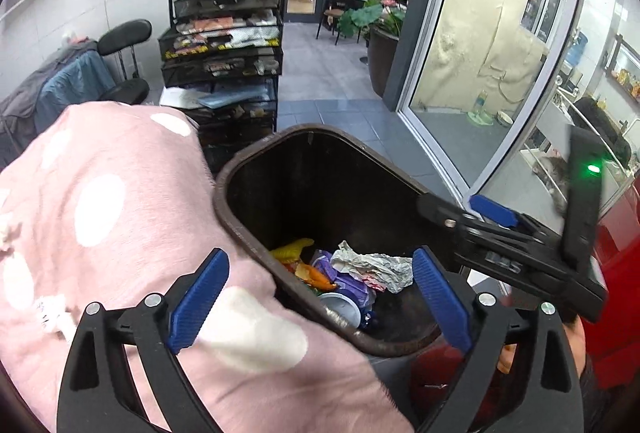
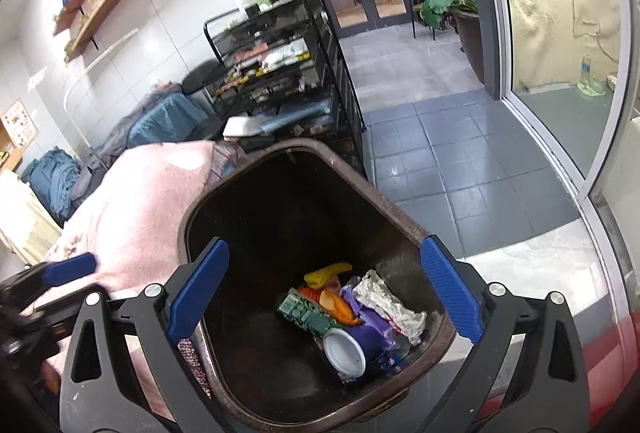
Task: Collect trash
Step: 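Lower the orange peel into the bin and open the left tool, then grasp the white printed wrapper with the right tool while the left tool grasps the white tissue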
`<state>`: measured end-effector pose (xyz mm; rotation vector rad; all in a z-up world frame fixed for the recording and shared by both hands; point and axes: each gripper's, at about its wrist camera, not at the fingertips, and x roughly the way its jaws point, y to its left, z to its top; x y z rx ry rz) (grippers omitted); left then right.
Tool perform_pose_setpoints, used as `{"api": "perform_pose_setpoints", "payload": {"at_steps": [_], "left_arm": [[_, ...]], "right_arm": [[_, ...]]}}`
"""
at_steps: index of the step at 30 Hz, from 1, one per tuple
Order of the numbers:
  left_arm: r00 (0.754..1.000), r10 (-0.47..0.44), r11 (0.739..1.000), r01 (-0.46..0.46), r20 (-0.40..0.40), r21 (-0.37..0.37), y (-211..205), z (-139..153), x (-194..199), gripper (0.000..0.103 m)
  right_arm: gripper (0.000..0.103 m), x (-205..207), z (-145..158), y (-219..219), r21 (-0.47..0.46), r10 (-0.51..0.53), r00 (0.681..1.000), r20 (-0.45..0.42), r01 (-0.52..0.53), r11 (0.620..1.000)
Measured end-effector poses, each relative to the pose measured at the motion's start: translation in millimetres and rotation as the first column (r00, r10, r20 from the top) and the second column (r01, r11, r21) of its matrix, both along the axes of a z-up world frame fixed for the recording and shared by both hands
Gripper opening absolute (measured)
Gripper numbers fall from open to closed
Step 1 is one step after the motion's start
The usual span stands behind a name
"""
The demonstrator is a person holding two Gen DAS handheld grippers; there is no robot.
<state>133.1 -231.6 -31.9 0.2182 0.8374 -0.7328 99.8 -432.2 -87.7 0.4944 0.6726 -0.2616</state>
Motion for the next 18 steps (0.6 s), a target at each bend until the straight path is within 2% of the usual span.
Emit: {"api": "perform_pose_setpoints", "payload": {"at_steps": [4, 11, 15, 17, 18], "left_arm": [[0.999, 0.024, 1.0, -0.023, 0.023, -0.017, 21, 7, -4, 0.094], [0.993, 0.116, 0.992, -0.114, 0.022, -0.05, 74, 12, 2, 0.094], [0.979, 0.204, 0.977, -0.203, 0.02, -0.066, 117, 11, 8, 0.094], [0.965, 0.263, 0.963, -0.261, 0.024, -0.06, 144, 10, 13, 0.094], [0.956, 0.291, 0.956, -0.289, 0.026, -0.058, 156, 10, 16, 0.094]], "right_arm": [[0.095, 9, 7, 12, -0.006, -0.004, 1.0, -0.011, 0.004, 1.0], [0.096, 23, 39, 45, -0.058, 0.056, 0.998, 0.041, -0.053, 0.997], [0.096, 38, 53, 76, -0.066, 0.155, 0.985, 0.069, -0.151, 0.986], [0.096, 46, 58, 99, -0.105, 0.241, 0.968, 0.07, -0.233, 0.967], [0.096, 54, 59, 117, -0.13, 0.306, 0.951, 0.05, -0.298, 0.946]]}}
